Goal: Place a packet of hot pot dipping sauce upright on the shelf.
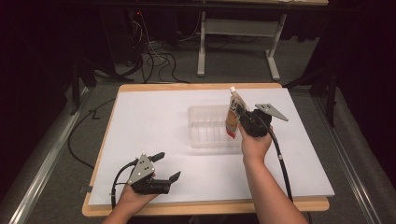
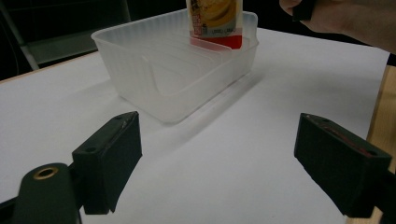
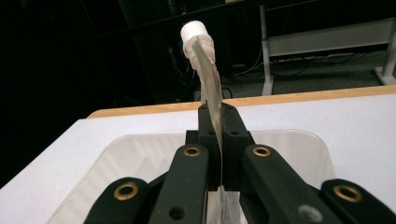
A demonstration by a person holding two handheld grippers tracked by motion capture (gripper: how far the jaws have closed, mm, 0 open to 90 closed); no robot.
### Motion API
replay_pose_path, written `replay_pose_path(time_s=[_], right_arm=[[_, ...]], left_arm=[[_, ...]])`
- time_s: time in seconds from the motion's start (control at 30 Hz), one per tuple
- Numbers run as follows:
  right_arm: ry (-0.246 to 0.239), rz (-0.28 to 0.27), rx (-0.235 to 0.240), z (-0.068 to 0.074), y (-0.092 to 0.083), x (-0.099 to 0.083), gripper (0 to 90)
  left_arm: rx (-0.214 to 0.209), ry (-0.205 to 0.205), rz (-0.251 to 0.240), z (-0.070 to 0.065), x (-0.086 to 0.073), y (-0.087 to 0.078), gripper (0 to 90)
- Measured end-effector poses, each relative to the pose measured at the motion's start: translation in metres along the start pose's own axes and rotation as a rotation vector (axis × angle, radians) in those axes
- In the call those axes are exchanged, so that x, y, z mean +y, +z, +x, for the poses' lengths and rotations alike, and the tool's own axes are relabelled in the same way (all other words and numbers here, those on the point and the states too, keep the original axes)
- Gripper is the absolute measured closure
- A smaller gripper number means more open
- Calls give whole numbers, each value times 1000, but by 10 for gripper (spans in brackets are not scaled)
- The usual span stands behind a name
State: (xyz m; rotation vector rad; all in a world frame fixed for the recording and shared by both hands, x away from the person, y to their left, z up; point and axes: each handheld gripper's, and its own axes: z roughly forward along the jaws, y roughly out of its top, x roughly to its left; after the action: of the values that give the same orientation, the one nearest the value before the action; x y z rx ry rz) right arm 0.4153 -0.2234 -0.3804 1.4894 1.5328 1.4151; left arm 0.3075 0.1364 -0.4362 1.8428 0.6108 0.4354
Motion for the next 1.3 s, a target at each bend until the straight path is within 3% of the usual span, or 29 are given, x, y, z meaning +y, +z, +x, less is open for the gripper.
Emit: replay_pose_path(time_s=[0.8,1.3], right_arm=[[-45,-7,-4,4,20,-23,900],[-103,31,5,3,10,-38,894]], left_arm=[[-4,-2,1,1,0,0,156],[-8,7,4,0,0,1,156]])
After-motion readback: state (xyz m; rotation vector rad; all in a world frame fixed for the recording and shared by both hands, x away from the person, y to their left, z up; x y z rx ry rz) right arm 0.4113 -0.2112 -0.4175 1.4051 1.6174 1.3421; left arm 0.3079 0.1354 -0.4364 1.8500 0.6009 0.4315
